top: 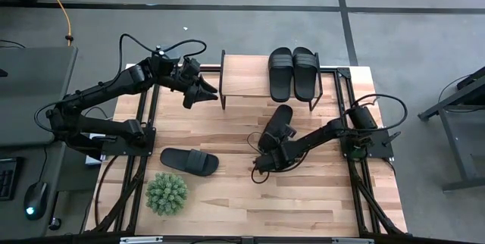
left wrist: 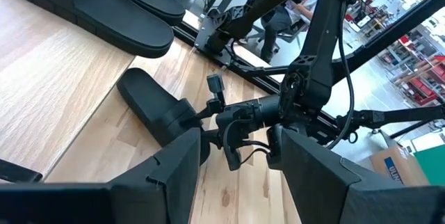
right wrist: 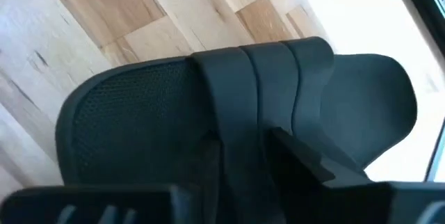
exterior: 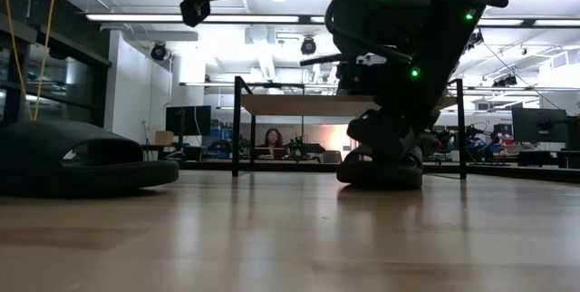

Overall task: Pick and place slides into the shelf
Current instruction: Put the black slipper on the shelf

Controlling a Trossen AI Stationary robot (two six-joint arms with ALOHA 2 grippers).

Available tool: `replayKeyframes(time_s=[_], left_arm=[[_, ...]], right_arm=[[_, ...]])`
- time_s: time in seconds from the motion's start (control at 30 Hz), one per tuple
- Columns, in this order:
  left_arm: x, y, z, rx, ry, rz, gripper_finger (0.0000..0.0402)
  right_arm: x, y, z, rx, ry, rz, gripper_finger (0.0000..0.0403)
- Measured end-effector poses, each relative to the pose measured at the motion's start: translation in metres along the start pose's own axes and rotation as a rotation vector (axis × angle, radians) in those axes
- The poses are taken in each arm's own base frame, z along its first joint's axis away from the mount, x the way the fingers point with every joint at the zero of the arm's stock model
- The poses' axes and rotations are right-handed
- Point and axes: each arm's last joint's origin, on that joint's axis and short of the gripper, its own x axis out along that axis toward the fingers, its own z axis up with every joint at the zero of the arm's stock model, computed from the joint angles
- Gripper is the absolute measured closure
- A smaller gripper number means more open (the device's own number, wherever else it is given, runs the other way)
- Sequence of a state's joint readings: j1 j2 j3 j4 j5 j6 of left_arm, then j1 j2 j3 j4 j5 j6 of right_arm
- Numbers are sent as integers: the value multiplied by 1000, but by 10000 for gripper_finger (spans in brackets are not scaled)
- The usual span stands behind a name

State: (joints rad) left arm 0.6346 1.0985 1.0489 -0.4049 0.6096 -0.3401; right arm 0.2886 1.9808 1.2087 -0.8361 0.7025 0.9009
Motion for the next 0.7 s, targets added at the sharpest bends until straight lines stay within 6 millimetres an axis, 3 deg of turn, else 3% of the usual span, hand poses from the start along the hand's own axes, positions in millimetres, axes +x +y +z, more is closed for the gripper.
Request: replayKeyframes(time_s=[0.3,0.7], left_arm=[[0,0,0,0,-1,0,215],[0,1,-1,13,1,29,215]], right_arm=[[0,2,0,83,13,27,394],[-21,2,22,101,17,34,402]])
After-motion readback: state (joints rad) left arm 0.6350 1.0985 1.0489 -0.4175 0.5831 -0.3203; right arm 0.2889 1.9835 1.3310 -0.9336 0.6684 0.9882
